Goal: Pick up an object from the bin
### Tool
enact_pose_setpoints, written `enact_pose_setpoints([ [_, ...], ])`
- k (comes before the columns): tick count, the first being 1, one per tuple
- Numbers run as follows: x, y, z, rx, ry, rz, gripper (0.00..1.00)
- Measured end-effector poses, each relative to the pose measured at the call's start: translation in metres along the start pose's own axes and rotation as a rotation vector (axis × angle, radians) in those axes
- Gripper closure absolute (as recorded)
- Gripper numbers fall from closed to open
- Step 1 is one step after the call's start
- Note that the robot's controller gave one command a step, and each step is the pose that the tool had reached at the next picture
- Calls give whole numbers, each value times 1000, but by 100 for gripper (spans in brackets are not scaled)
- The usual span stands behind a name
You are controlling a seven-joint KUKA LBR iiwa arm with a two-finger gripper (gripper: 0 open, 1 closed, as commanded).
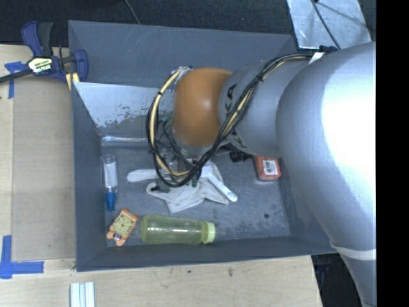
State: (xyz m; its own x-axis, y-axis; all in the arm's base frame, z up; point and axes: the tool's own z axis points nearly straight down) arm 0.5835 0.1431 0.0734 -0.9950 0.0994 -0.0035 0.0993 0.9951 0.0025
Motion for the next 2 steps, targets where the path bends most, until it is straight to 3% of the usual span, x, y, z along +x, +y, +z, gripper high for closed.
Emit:
enact_pose_setpoints([
  [1, 0, 0, 0, 0, 0, 1, 100],
  [2, -35, -7, -141, 2, -1, -33, 100],
])
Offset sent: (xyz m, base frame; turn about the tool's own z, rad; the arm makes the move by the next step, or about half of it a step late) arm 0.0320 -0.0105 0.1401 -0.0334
